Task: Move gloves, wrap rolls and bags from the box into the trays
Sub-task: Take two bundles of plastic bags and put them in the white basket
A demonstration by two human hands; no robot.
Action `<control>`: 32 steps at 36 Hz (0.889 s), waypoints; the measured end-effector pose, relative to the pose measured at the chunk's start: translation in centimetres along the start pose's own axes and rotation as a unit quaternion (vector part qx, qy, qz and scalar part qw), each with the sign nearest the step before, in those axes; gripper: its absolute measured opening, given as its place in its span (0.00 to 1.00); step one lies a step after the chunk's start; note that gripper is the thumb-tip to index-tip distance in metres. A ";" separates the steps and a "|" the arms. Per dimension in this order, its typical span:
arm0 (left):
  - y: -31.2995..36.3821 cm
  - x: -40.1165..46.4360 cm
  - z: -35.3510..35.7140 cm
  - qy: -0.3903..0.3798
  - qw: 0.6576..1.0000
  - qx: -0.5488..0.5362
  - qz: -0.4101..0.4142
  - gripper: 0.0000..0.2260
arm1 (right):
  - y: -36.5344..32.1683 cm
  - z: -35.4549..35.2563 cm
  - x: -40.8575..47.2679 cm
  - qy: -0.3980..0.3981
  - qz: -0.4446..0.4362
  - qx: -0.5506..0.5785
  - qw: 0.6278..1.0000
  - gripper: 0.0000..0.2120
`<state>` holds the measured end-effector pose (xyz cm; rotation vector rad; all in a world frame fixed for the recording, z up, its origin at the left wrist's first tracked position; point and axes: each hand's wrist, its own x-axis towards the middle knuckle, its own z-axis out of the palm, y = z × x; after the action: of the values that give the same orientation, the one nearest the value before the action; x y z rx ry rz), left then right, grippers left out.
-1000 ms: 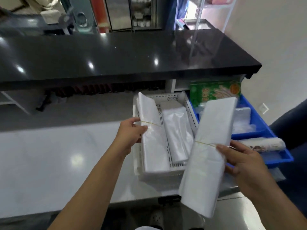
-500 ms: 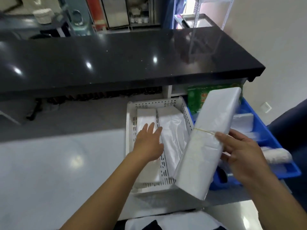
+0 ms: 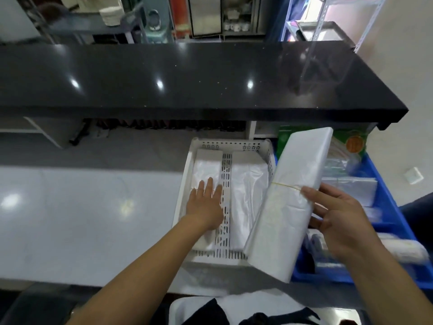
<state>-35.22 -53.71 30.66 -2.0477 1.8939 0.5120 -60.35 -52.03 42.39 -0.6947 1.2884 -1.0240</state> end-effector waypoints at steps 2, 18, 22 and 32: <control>0.1 -0.2 -0.2 0.005 1.000 -0.025 -0.003 0.32 | -0.1 0.1 0.0 -0.007 0.008 -0.004 1.000 0.10; -7.5 -11.4 1.3 0.151 0.708 -0.669 -0.169 0.18 | -1.6 2.4 1.1 -0.115 0.036 -0.078 0.990 0.10; -6.9 -12.1 2.2 0.105 0.694 -0.694 -0.163 0.14 | -0.9 4.4 3.2 -0.132 0.067 -0.099 0.984 0.09; -6.7 -12.9 3.1 0.128 0.705 -0.677 -0.169 0.18 | 3.9 12.2 8.1 -0.148 0.164 -0.108 0.969 0.12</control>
<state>-29.57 -40.32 33.62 -3.3061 1.0862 2.0332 -47.89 -59.16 37.69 -0.7382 1.2110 -0.4937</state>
